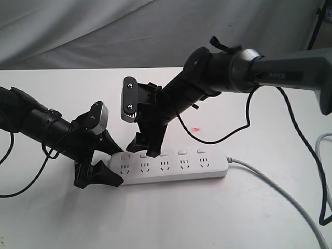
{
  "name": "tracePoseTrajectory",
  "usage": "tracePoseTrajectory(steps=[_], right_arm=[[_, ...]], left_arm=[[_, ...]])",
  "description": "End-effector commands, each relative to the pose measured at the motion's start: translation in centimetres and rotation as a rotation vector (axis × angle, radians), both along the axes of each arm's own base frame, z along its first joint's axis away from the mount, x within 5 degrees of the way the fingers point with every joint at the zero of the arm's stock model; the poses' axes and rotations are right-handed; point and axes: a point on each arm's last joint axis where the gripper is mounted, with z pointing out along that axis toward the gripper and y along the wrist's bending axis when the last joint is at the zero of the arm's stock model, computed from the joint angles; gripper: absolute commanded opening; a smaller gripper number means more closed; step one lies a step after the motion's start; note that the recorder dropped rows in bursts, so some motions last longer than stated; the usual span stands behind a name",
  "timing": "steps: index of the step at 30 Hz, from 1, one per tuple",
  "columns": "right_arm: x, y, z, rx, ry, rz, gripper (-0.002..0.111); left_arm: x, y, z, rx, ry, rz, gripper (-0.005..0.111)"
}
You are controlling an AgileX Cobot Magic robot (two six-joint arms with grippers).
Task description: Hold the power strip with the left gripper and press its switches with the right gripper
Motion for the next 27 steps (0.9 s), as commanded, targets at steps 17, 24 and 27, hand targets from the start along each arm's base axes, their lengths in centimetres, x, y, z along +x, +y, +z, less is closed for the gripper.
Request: tracePoseTrajectory(steps=[17, 24, 27], right_arm=[[0.3, -2.0, -0.2, -0.003, 0.045, -0.024, 0.071], [0.3, -2.0, -1.9, -0.017, 0.079, -0.015, 0.071], [0.3, -2.1, -2.0, -0.032, 0.074, -0.007, 0.071]], left_arm=[[-0.1, -0.2, 0.0, 0.005, -0.006, -0.003, 0.000], [-0.1, -0.2, 0.0, 0.005, -0.006, -0.003, 0.000], [-0.1, -0.2, 0.0, 0.005, -0.006, -0.003, 0.000]])
